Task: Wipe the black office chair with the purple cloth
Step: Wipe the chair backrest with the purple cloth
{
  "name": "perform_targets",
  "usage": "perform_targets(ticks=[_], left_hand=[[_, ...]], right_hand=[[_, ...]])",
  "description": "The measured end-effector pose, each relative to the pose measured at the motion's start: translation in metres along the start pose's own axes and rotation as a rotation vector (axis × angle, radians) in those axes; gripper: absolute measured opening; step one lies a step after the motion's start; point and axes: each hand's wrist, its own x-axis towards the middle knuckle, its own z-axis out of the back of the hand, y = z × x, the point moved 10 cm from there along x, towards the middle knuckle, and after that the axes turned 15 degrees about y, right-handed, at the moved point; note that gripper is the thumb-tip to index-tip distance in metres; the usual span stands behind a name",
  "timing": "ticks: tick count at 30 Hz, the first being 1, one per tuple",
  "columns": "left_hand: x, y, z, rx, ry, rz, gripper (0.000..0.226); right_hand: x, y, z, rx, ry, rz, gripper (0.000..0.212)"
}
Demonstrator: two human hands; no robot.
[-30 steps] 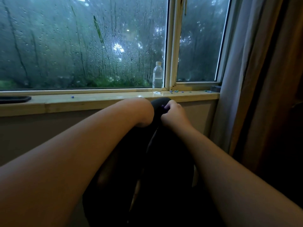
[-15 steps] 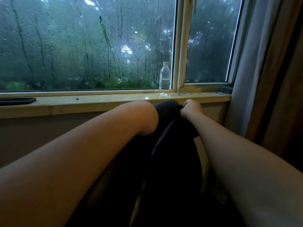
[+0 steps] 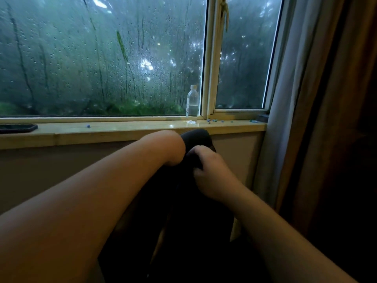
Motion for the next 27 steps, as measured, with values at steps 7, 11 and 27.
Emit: perform_targets(ticks=[7,11,27], left_hand=[[-0.01,0.006,-0.003,-0.093,-0.024,0.039,0.038],[-0.014,0.008,0.001,-0.156,-0.095,0.035,0.033],[-0.003,0.006,0.002,-0.1,-0.105,-0.017,0.036]], right_hand=[[-0.078,0.074,-0.042,0.051,0.056,0.231,0.03],[-0.089,0.078,-0.046,0.057,0.039,0.249,0.026],[0.098,-0.115,0.047,-0.053,-0.288,-0.393,0.025]])
